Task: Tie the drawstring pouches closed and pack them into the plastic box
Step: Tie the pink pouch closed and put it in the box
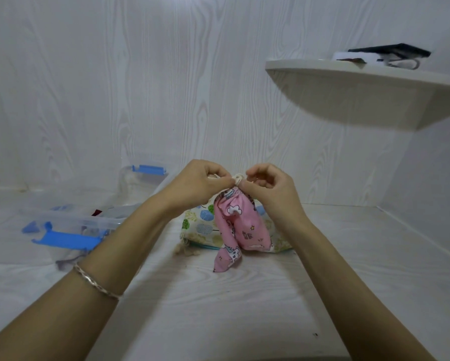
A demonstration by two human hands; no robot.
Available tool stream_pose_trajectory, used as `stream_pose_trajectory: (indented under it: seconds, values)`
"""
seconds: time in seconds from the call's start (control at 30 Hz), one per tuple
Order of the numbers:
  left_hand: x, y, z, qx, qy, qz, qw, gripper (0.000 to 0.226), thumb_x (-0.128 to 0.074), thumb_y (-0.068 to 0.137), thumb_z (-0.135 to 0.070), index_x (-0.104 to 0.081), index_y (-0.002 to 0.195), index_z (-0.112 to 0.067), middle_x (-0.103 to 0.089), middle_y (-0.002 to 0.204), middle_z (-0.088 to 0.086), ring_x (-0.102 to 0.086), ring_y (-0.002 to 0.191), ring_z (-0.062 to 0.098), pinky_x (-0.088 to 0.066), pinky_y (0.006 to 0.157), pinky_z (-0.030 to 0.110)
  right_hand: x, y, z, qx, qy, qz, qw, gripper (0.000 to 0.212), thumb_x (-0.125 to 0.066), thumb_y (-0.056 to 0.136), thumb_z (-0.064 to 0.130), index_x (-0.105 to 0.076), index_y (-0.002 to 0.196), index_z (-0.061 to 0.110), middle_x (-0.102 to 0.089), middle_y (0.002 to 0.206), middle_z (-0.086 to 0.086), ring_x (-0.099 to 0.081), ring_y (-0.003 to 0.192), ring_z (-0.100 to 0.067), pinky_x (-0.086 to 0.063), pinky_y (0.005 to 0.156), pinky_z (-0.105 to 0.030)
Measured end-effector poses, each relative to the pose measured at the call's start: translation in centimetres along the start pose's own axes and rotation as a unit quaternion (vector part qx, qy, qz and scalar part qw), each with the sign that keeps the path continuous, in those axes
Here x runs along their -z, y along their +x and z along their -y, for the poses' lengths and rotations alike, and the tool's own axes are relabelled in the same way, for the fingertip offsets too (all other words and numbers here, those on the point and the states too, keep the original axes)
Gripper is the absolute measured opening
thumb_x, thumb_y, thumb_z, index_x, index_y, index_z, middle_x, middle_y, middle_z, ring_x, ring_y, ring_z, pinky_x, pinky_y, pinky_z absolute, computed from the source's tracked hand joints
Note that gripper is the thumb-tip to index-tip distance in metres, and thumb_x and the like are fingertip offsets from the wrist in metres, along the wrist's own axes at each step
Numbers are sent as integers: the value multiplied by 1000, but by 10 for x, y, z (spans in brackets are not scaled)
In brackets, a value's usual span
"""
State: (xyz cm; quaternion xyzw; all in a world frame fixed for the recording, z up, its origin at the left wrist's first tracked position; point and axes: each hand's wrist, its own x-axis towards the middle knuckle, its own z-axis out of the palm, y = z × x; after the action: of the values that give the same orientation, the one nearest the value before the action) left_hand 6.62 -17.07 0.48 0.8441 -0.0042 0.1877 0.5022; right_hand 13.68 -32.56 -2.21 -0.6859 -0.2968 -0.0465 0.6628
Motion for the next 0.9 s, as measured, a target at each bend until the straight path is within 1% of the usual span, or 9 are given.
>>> stream_pose_trajectory:
  seconds: [0.07, 0.13, 0.3, 0.4, 0.47, 0.57, 0.67, 0.77, 0.9]
  values:
    - [-2, 0, 0, 13, 1, -7, 1000, 18, -67, 88, -28, -71, 80, -12, -52, 55, -6, -36, 34, -1, -27, 35, 12, 1, -3, 3, 37, -55, 5, 998, 5, -76, 81, 16, -74, 83, 20, -70, 84, -3, -61, 76, -25, -55, 76, -40]
    - [-4, 0, -1, 17, 0, -8, 1000, 19, -67, 88, -30, -71, 79, -13, -54, 58, -4, -35, 35, 0, -28, 35, 12, 1, -6, 3, 52, -70, 11, 996, 10, -72, 85, 18, -77, 78, 24, -71, 88, -2, -66, 83, -24, -54, 79, -41]
    - [-1, 1, 0, 5, 8, 10, 1000, 17, -70, 86, -31, -72, 77, -16, -58, 55, -14, -41, 36, -3, -33, 38, 10, 3, -3, -1, 88, -125, -23, 988, 8, -72, 86, 20, -78, 80, 17, -68, 81, 0, -58, 69, -7, -45, 64, -23]
    - [7, 4, 10, -5, 15, -46, 999, 16, -66, 89, -24, -68, 75, -18, -60, 63, -13, -51, 47, -8, -40, 52, 13, 17, 0, -5, 93, -153, -37, 983, 16, -71, 87, 18, -73, 73, 25, -65, 77, 3, -53, 63, 1, -42, 63, -17]
    - [10, 3, 17, 9, -32, -44, 998, 17, -60, 93, -21, -64, 77, -16, -58, 67, -9, -53, 58, 0, -46, 62, 19, 27, -1, -7, 83, -160, -14, 984, 19, -70, 87, 19, -72, 70, 28, -65, 77, 5, -54, 63, 0, -42, 64, -17]
    - [3, -2, 19, 54, -159, 19, 986, 18, -49, 99, -18, -56, 84, -12, -66, 72, 0, -60, 64, 12, -53, 64, 24, 30, -2, -7, 14, -99, 72, 992, 16, -66, 90, 21, -75, 79, 16, -71, 81, 0, -64, 73, -8, -48, 70, -19]
    - [-3, -4, 17, 68, -177, 27, 981, 16, -47, 101, -17, -54, 88, -10, -69, 69, 3, -61, 59, 14, -54, 62, 24, 23, 6, -7, -131, -32, 108, 985, 37, -54, 96, 39, -69, 86, 6, -67, 75, -4, -61, 66, -15, -49, 67, -22]
    - [-7, -3, 14, 64, -174, 40, 982, 16, -49, 100, -16, -55, 87, -9, -70, 69, 5, -60, 60, 16, -53, 61, 25, 20, 12, -6, -200, -107, 134, 965, 44, -48, 95, 50, -63, 75, 14, -59, 65, 0, -52, 58, -14, -43, 70, -31]
    - [-10, -2, 12, 64, -147, 52, 986, 17, -49, 99, -16, -57, 85, -11, -72, 74, 7, -63, 67, 18, -56, 70, 30, 16, 15, 0, -253, -51, 197, 946, 36, -64, 88, 41, -73, 101, 8, -71, 90, -8, -63, 82, -19, -48, 82, -33]
